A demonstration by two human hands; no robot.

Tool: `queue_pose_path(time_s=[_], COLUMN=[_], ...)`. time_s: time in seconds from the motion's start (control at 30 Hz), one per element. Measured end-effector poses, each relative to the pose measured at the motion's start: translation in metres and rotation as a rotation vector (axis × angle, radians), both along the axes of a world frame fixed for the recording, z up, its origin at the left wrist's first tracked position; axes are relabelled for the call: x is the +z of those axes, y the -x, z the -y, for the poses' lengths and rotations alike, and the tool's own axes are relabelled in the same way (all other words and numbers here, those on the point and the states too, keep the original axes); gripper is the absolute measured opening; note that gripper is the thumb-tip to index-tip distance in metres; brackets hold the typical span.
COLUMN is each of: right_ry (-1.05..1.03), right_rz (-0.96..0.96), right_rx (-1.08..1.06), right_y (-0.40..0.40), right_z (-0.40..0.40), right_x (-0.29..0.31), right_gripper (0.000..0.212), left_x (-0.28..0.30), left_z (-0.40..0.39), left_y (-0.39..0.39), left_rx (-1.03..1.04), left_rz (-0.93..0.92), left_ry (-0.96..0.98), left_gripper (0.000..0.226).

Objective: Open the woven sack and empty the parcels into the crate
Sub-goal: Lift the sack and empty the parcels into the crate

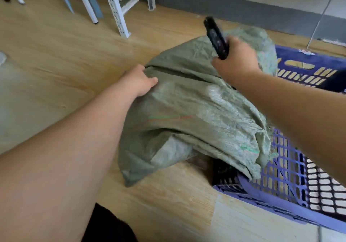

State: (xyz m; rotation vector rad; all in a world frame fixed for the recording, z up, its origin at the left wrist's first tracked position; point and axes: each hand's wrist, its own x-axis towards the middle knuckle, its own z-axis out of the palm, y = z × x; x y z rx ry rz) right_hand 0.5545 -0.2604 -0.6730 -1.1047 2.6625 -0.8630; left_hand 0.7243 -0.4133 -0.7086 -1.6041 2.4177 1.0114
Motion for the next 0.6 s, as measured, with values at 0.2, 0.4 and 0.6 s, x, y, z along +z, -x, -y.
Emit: queue_pose_path(time_s=[0.2,0.4,0.6], right_ry=[-0.271,-0.395,-0.742], right_rz=[0.014,0.082,-0.104], right_rx=[0.325,0.358,0.298], right_y=[-0.055,-0.084,-0.1], right_z=[0.083,0.126,0.142], right_x=[-0.001,-0.007,-0.024], right_gripper=[0.043,0.05,0.021], left_x=[-0.025,-0.037,-0.053], left_z=[0.023,0.046,0.059], left_y=[-0.008,-0.027,-0.042], left_rx=[0.205,0.255,0.36], left_rz=[-0.158,-0.289,-0.376], left_ry=[-0.156,-0.242,-0.247], left_gripper=[0.08,0.055,0.045])
